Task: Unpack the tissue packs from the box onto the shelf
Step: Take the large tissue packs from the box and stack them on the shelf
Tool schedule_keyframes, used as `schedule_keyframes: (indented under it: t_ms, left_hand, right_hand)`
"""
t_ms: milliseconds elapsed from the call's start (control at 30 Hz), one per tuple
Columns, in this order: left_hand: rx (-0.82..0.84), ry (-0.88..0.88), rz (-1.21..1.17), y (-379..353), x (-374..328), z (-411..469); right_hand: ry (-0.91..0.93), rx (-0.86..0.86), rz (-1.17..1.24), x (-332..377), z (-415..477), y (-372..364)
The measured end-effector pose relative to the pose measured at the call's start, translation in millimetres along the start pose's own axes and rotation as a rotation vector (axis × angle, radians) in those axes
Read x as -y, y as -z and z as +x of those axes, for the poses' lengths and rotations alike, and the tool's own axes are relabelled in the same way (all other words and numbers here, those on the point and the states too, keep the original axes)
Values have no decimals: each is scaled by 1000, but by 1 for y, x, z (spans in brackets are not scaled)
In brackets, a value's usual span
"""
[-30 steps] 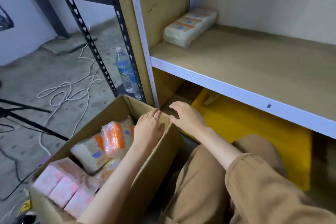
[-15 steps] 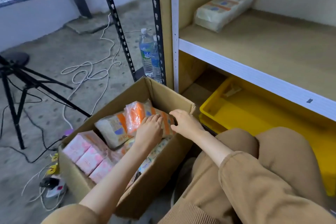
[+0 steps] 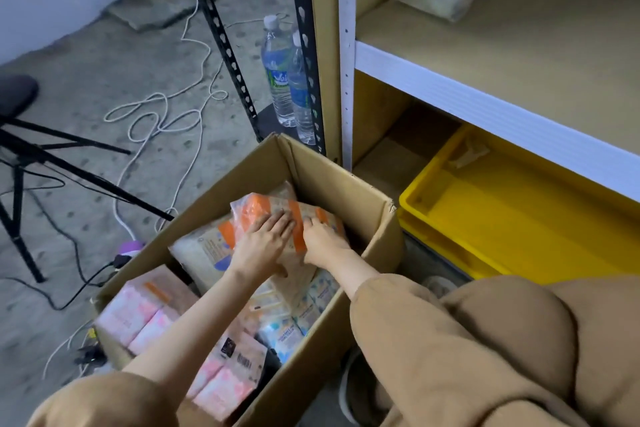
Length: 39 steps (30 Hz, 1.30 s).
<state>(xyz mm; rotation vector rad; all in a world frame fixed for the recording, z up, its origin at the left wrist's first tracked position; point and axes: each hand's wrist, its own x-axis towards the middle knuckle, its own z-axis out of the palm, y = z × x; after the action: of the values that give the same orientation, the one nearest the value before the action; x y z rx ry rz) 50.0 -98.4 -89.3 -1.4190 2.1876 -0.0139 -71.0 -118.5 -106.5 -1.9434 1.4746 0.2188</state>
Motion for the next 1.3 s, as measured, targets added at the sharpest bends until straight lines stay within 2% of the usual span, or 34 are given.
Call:
schedule_keyframes:
  t_ms: [233, 433, 633, 767, 833, 1000, 1133, 1300]
  left_hand:
    - [-341, -81, 44, -18, 9, 10]
    - [-382, -91, 33, -16, 11, -2]
    - [-470, 46, -71, 5, 30, -51]
    - [-568, 96, -17, 20, 39, -78]
    - [-637, 119, -28, 30, 43, -90]
    - [-954, 193, 9, 71, 52, -119]
    - [-1093, 197, 42, 122, 45, -139]
    - [-1242, 164, -75, 186, 25, -143]
  right_hand:
    - [-45, 3, 35, 2, 10, -14]
    - [9, -89, 111, 1, -5, -2]
    - [203, -142, 146, 15, -32, 16]
    - [280, -214, 121, 32, -56, 30]
    - [320, -274, 108, 41, -68, 38]
    - [416, -485, 110, 57, -106, 72]
    - [474, -645, 109, 59, -145, 111]
    - [515, -917, 75, 41, -187, 160]
